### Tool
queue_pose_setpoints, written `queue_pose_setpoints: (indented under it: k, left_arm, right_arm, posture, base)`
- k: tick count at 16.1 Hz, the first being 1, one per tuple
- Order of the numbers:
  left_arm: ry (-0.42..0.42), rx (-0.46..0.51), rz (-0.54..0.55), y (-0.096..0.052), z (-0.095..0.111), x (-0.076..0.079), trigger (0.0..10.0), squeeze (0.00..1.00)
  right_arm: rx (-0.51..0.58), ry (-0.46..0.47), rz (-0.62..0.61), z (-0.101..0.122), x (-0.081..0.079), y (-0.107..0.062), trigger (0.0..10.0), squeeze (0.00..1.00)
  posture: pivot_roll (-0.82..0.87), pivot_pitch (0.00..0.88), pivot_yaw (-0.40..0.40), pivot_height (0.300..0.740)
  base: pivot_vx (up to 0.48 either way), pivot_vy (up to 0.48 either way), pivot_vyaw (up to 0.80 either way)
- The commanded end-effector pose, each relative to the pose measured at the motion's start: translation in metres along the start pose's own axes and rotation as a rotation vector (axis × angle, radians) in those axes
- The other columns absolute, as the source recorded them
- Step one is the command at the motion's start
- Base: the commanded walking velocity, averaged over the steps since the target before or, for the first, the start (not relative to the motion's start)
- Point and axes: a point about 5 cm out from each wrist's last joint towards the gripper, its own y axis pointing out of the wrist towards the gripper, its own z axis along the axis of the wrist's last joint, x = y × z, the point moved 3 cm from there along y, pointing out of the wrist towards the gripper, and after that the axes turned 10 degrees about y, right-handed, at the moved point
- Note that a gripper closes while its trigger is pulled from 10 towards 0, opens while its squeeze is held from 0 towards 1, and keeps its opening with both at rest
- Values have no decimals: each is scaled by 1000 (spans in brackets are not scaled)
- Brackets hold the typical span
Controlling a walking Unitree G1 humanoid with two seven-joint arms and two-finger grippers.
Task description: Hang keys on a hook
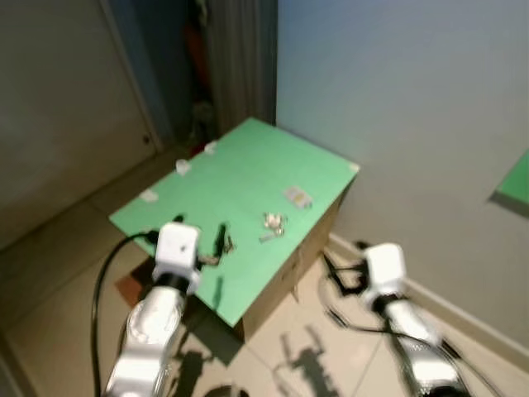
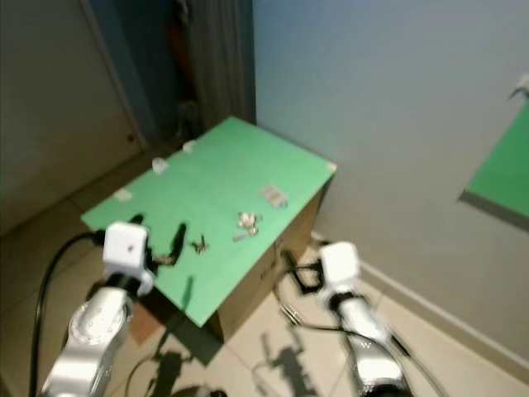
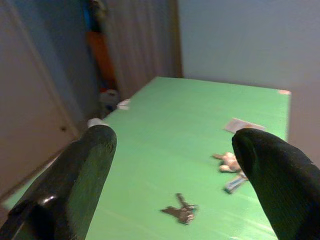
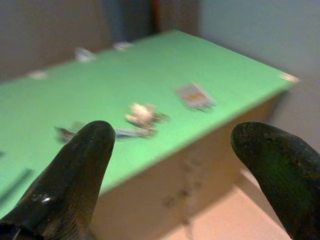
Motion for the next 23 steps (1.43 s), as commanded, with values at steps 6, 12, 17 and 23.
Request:
queue_pose_setpoints:
  k: [6,12,17,23]
  left_arm:
    - [-3,-14,29,4,3,-1,10000,0]
    - [142,-36,-15,6,-1,8,10000,0]
    - [100,-24,-22,6,3,11,10000,0]
    - [72,-20,-9,-21,16,-2,10000,0]
  right_arm:
    - [17,-10,14,7,-5,-2,10000,0]
    - [8,26,8,9,-10,-1,10000,0]
    - [12,17,17,12,-13,-2,10000,0]
    - [-11,100,-1,9,-30,16,10000,0]
  posture:
    - [-127,43,78,740]
    - [-120,44,80,740]
    - [-121,39,82,740]
    - [-21,162,114,740]
  base:
    - [431,0,551]
    - [427,-109,366]
    - [0,0,0]
    - [0,0,0]
